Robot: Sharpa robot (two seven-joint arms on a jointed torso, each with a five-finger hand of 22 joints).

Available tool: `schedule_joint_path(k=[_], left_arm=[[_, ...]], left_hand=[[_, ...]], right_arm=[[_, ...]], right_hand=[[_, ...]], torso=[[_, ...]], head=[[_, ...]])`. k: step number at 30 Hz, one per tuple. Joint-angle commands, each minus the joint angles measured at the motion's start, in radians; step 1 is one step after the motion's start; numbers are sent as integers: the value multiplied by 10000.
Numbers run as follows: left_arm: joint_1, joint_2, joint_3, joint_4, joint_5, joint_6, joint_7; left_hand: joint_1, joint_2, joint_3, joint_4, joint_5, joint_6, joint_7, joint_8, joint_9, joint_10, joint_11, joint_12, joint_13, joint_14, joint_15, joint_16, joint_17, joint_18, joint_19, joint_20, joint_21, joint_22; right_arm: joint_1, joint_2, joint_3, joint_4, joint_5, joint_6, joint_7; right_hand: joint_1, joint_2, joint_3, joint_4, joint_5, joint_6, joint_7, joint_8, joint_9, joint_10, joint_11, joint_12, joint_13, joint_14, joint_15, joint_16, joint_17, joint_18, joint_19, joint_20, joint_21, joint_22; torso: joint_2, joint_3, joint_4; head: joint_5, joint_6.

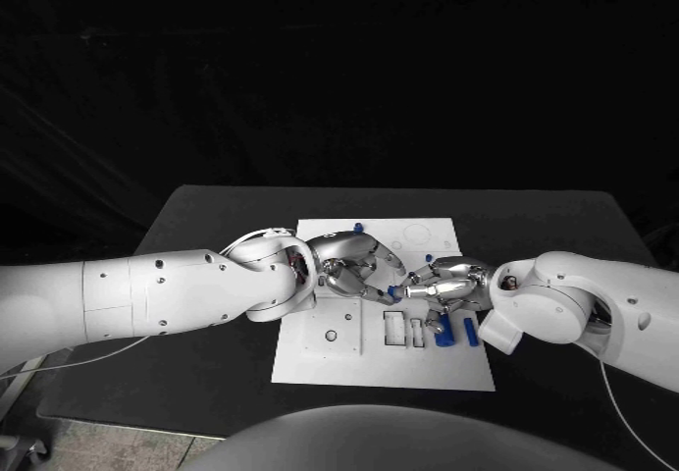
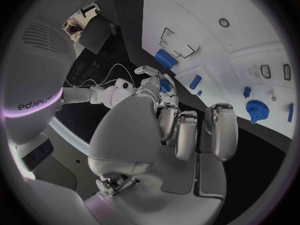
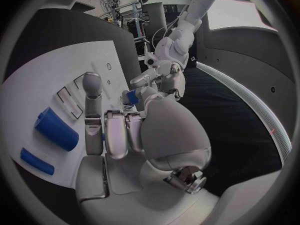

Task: Assemble the parts on the task board

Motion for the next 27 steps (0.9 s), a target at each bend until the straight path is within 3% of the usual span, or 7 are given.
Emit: schedule_joint_path(k=[1, 8, 12, 17, 19, 23, 27], left_arm=[[-2, -68, 1, -69, -46, -160, -86], [0, -356, -4, -185, -30, -246, -166], [2, -656, -7, -190, -15, -301, -240], [5, -1052, -14, -96, -9, -398, -324], [7, -1231, -19, -35, -8, -431, -383], [17, -1540, -31, 114, -7, -435, -547], [47, -1853, -43, 290, -6, -323, -793]], left_hand=[[-202, -69, -231, 156, -268, -555, 8, -46, -167, -316, 24, -346, 1003, 1052, 73, 24, 2629, 75, -14, 70, -78, 2221], [-447, -356, -572, 559, -325, -884, -7, 9, -329, -678, 24, -750, 759, 1052, 72, 24, 2629, 82, -48, 76, -102, 2213], [-432, -362, -594, 579, -324, -812, -3, 57, -332, -748, 21, -838, 702, 1052, 69, 24, 2629, 78, -36, 74, -87, 2219], [-383, -345, -607, 577, -325, -683, -2, 127, -330, -716, 18, -819, 701, 1052, 63, 24, 2629, 74, -22, 70, -70, 2224], [-364, -335, -611, 577, -324, -635, 0, 151, -331, -692, 16, -799, 706, 1052, 61, 24, 2629, 73, -17, 69, -64, 2227], [-310, -298, -634, 574, -325, -451, 6, 247, -325, -630, 17, -753, 715, 1052, 59, 24, 2629, 69, -4, 66, -49, 2231], [-269, -252, -652, 571, -325, -281, 8, 341, -315, -554, 15, -682, 741, 1052, 56, 24, 2629, 69, -5, 64, -48, 2231]], right_arm=[[-5, 18, 3, -3, -401, -218, -84], [14, 52, 5, 28, -1193, -574, -302], [182, 108, 7, 216, -2899, -978, -386], [729, 323, 9, 536, -6454, -1293, -192], [1020, 517, 10, 655, -8547, -1441, -27], [1412, 991, 10, 705, -12210, -1867, 439], [1583, 1642, 8, 409, -15107, -2444, 1132]], right_hand=[[-39, 37, 1236, -1164, -64, 21, 22, 771, 669, 181, -42, -13, 1574, 355, -46, -51, 43, 170, 14, -56, 27, 29], [-69, -31, 1487, -1322, -129, 27, 13, 834, 707, 267, -60, 43, 1643, 415, -71, 7, 135, 153, 118, -80, 213, 123], [-127, -102, 1632, -1417, -223, 59, -1, 831, 692, 367, -81, 111, 1730, 478, -102, 45, 184, 103, 315, -110, 609, 286], [-211, -235, 1930, -1592, -1030, 311, -59, 617, 533, 695, -144, 371, 2102, 647, -163, 281, 564, -95, 860, -178, 1933, 816], [-282, -335, 2084, -1653, -1269, 513, -75, 439, 424, 891, -172, 541, 2360, 711, -175, 426, 802, -185, 1066, -203, 2524, 1064], [-472, -642, 2297, -1808, -1754, 1100, -153, -96, 161, 1066, -224, 695, 2601, 878, -221, 905, 1631, -370, 1419, -244, 3682, 1578], [-574, -819, 2336, -1937, -1912, 1472, -214, -506, 57, 1066, -225, 695, 2601, 927, -258, 1067, 1927, -452, 1538, -261, 4189, 1820]], torso=[[8, -1, 3], [10, -22, 10], [5, -28, 14], [-3, -20, 37], [-14, -28, 61], [-34, -58, 90], [-72, -118, 198]], head=[[55, 2], [99, 2], [145, 2], [170, 2], [176, 2], [213, 2], [217, 2]])
